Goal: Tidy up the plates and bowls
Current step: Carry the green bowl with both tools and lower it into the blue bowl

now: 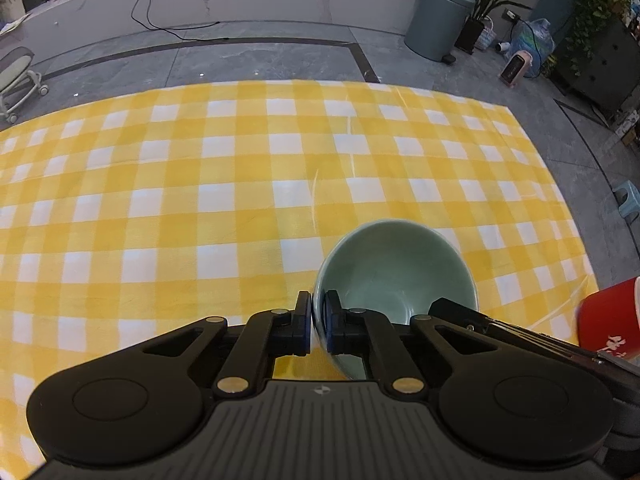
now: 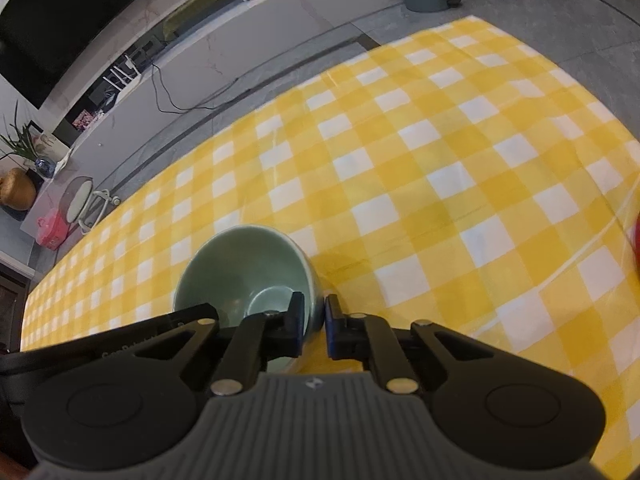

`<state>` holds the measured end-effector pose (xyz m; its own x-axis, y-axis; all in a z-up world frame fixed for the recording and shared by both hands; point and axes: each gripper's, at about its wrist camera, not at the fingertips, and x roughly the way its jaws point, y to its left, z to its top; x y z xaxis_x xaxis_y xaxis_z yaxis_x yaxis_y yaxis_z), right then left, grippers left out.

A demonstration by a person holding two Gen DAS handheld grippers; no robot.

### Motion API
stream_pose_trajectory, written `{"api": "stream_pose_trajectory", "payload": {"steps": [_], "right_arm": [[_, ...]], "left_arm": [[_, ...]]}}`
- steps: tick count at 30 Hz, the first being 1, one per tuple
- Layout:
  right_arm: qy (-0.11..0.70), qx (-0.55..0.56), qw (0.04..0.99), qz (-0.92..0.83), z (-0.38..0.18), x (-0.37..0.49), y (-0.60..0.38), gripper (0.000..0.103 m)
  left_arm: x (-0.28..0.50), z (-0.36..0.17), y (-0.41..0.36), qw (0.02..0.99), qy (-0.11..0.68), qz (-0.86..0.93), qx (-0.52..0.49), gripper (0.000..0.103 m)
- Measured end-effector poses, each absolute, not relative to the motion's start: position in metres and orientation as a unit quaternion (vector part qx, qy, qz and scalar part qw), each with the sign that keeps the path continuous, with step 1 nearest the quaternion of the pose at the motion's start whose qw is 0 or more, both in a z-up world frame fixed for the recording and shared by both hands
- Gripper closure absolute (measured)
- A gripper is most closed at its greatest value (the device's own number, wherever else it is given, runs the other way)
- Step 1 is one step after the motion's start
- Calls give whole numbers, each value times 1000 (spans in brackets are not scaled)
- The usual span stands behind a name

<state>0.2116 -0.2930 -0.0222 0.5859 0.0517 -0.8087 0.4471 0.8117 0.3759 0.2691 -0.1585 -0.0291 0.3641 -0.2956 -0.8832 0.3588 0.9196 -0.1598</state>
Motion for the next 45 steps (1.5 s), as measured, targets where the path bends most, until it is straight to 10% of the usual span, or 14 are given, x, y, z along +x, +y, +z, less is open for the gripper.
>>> {"api": "stream_pose_trajectory", "payload": {"steps": [21,45], "right_arm": [[389,287,875,-42,56,87,-240,96],[432,227,873,-4,13,36,-211,96]], "left_arm": [[161,59,-109,828,533,-173,1,97],[121,3,-88,765,626,-154,2,96]]}}
